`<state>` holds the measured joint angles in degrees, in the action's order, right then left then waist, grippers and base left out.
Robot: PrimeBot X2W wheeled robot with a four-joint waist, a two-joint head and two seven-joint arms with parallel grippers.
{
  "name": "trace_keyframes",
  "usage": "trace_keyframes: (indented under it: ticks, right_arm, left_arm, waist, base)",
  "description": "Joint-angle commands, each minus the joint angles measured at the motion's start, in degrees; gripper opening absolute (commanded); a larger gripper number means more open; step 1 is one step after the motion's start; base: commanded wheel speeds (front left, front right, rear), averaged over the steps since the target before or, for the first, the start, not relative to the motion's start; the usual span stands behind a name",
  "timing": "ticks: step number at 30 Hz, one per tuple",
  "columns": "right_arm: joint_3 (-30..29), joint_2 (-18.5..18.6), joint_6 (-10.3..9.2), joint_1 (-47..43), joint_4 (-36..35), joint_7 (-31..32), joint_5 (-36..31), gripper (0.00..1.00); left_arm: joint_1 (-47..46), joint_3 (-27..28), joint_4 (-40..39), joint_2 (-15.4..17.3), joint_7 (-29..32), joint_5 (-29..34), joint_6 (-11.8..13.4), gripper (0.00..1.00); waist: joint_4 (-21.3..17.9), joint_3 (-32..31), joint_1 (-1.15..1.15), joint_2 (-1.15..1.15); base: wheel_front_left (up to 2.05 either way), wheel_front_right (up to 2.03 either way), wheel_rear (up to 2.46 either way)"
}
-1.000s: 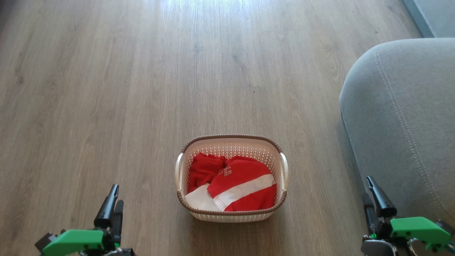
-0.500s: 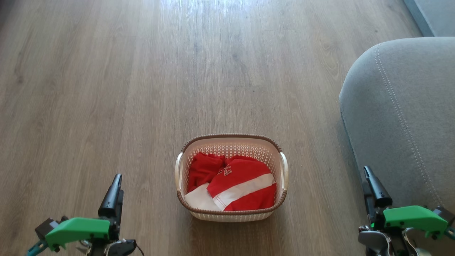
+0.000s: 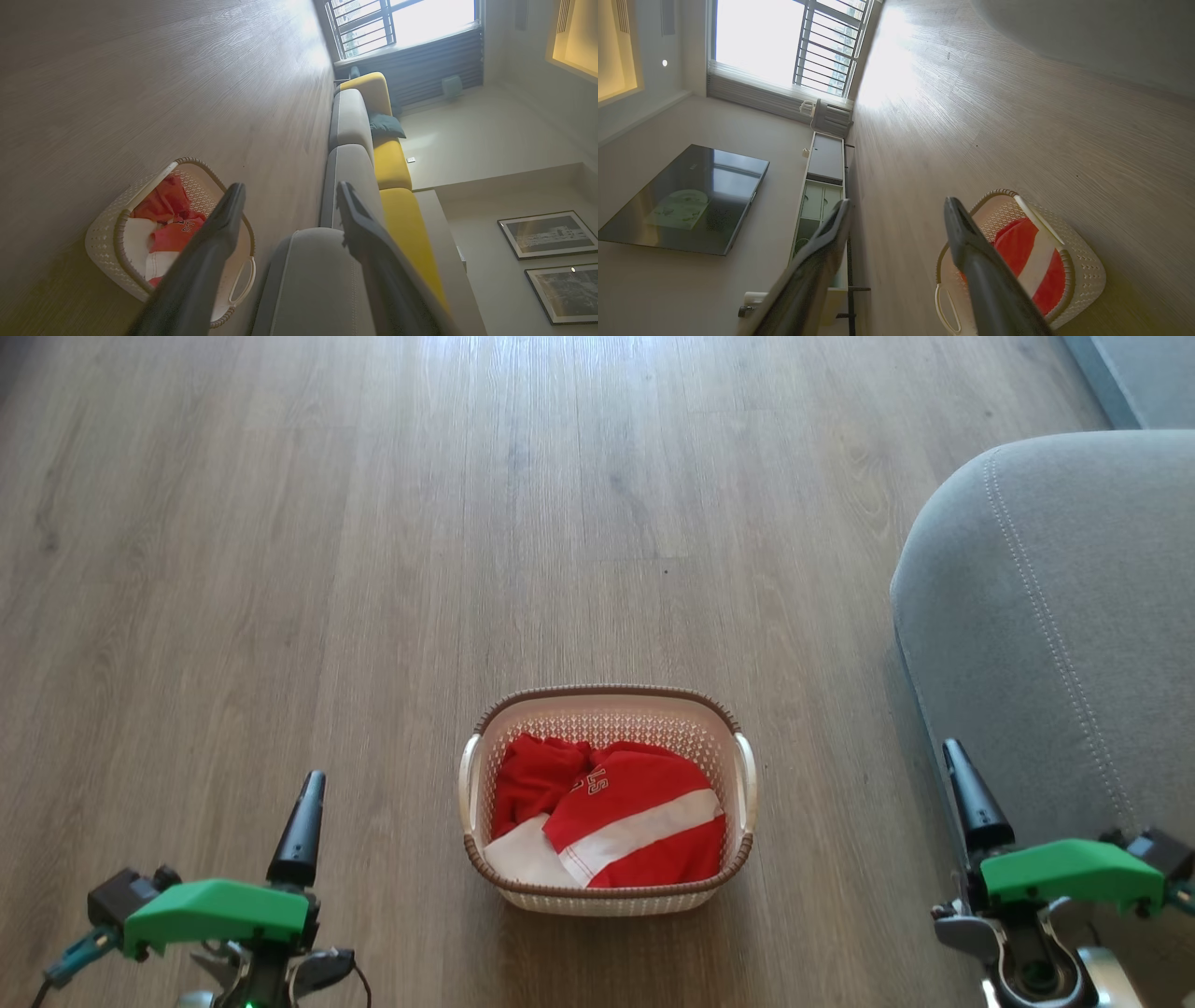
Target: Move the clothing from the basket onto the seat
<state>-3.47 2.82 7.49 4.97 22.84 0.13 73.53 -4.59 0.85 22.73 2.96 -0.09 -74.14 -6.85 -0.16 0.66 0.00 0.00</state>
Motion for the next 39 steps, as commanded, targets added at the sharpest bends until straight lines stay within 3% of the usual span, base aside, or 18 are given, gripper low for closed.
trace_keyframes:
  ticks: [1, 39]
  right_arm:
    - [0.81, 1.26, 0.00, 4.09, -1.49, -0.87, -2.70, 1.00]
    - [6.66, 2.57, 0.00, 11.50, 2.42, -7.15, -32.79, 1.00]
  left_arm:
    - [-3.76, 0.37, -1.66, 1.17, -0.83, 2.89, -0.20, 1.00]
    - [-9.14, -0.39, -1.24, 2.45, -7.02, 37.76, -0.39, 1.00]
  waist:
    - [-0.01, 0.05, 0.00, 0.00]
    - [0.14, 0.52, 0.00, 0.00]
  base:
    - [0.00, 0.00, 0.00]
    - [0.00, 0.00, 0.00]
